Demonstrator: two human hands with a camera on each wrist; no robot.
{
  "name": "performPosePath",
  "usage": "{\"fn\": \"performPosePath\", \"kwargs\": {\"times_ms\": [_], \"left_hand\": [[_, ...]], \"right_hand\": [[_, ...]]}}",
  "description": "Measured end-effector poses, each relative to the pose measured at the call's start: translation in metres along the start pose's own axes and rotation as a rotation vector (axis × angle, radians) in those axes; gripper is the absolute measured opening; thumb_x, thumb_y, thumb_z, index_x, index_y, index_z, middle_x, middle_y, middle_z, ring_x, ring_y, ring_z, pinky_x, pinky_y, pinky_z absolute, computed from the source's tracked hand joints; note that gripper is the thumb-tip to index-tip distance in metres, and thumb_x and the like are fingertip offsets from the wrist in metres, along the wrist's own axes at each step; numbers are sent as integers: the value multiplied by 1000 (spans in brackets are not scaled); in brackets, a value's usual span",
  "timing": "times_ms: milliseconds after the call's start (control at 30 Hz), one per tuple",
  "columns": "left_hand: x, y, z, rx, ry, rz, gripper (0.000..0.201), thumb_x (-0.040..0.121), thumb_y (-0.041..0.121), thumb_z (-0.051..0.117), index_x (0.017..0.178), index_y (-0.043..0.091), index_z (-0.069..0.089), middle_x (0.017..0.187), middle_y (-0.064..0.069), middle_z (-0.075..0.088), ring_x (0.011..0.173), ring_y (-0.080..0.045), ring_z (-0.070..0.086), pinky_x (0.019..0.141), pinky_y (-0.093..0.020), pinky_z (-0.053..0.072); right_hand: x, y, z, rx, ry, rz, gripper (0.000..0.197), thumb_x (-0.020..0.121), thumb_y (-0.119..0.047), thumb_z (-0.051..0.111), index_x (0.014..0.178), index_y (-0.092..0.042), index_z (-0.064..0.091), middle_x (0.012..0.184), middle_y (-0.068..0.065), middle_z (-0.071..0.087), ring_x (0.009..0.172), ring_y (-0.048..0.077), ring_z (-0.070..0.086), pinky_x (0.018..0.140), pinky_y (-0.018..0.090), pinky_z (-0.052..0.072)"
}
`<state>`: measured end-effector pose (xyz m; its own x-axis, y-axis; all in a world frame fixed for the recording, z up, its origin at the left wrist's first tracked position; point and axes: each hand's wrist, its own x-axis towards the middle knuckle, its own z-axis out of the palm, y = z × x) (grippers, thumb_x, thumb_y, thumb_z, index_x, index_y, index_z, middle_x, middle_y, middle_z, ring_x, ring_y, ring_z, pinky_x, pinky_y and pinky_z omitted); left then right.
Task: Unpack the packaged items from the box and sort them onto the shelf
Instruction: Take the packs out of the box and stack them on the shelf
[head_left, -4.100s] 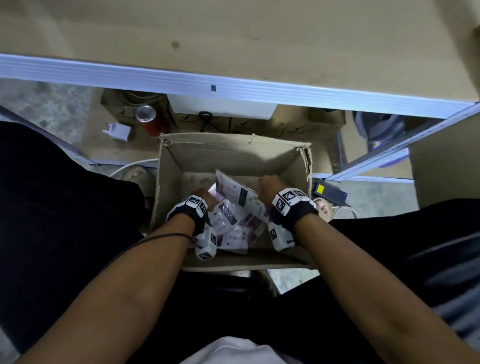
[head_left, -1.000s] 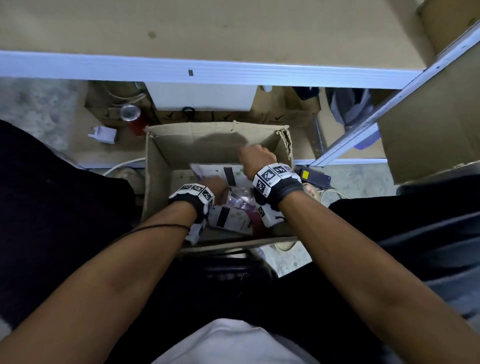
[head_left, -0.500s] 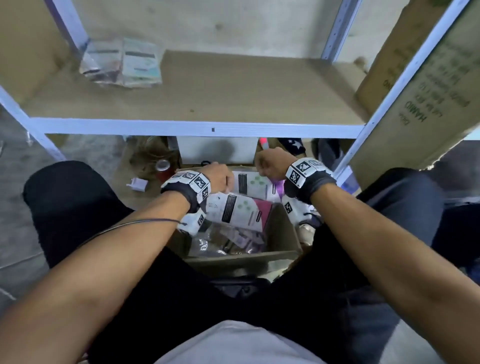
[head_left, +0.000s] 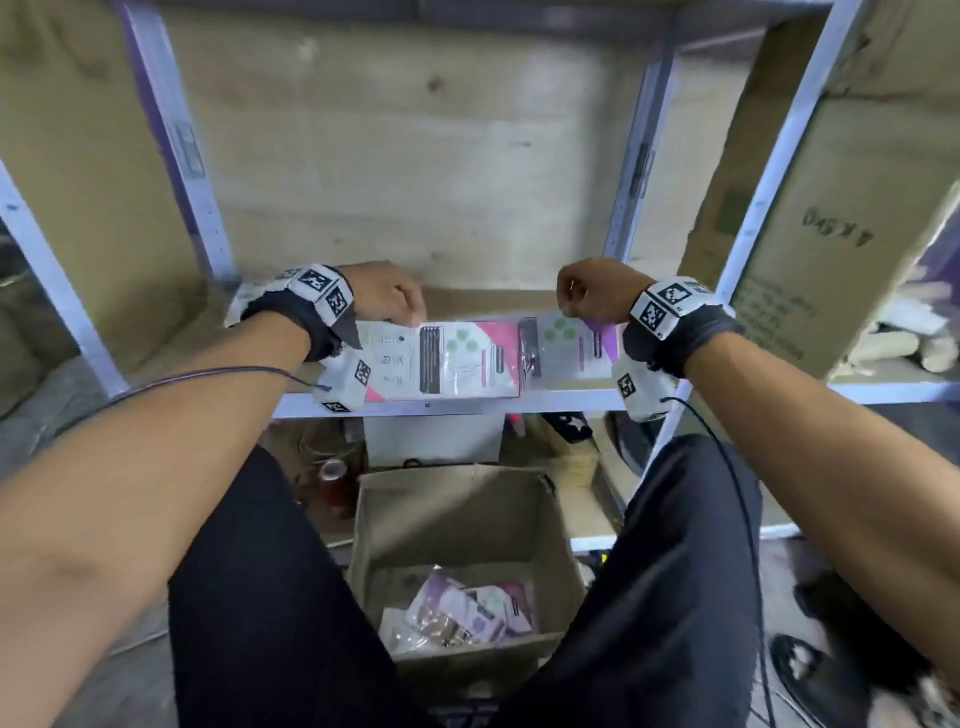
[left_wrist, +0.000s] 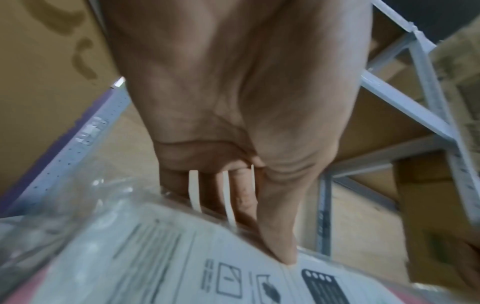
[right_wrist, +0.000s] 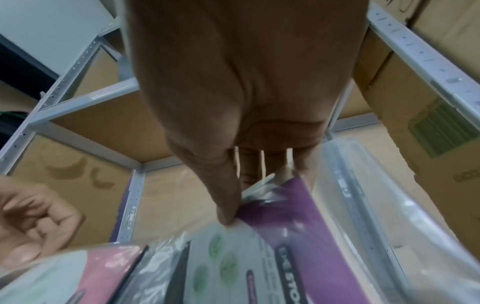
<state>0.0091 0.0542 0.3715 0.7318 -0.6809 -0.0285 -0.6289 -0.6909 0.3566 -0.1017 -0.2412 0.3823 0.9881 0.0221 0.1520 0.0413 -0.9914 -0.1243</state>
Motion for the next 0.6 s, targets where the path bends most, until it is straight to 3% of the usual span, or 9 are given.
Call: {"fn": "performPosePath", "kwargs": {"times_ms": [67,167,300,367,433,500,600], "left_hand": [[4,-17,-19,-43,31,-50,9,90,21,71,87,30,72,96,11,71,92,-11,64,86,-26,47],[9,-52,-30,-184,62,-158,14,90,17,71,84,29,72,103,2,73,90,-12,64,78,-23,47],[15,-98,-12,-451,132,-325,18,95,2,61,88,17,69,107,-10,69,93,-22,59,72,-23,49],[19,-119,3,-521,227,-401,13,96,5,61,103,8,71,113,-15,70,100,-22,60,83,-27,52],[23,-138,16,-507,300,-474,30,97,14,61,124,3,66,128,-19,65,101,-19,56,92,-33,46],[30,-158,26,-530,383,-546,37,97,20,62,129,2,63,132,-21,62,99,-18,54,97,-37,46],[42,-181,32,-645,489,-636,40,95,20,64,128,-1,62,133,-23,62,102,-24,59,94,-37,47]], "right_hand": [[9,3,-5,17,26,30,8,83,-8,64,88,-13,68,88,1,66,81,19,59,74,26,43],[23,6,1,106,37,101,7,85,-11,64,88,-16,68,89,3,68,80,19,60,72,25,42],[50,6,36,250,58,169,13,88,-13,61,78,-21,60,81,3,67,78,21,60,67,26,44],[67,5,57,301,51,196,11,90,-16,58,80,-16,62,83,9,70,78,29,63,70,34,53],[86,3,79,376,71,185,17,91,-15,58,80,-4,65,83,20,72,77,35,65,74,41,57],[106,-3,96,501,103,187,13,91,-12,61,81,-4,65,82,16,68,78,27,61,71,32,52],[135,-18,118,754,135,252,6,91,-9,65,93,-3,65,91,15,63,88,25,58,83,38,50]]}}
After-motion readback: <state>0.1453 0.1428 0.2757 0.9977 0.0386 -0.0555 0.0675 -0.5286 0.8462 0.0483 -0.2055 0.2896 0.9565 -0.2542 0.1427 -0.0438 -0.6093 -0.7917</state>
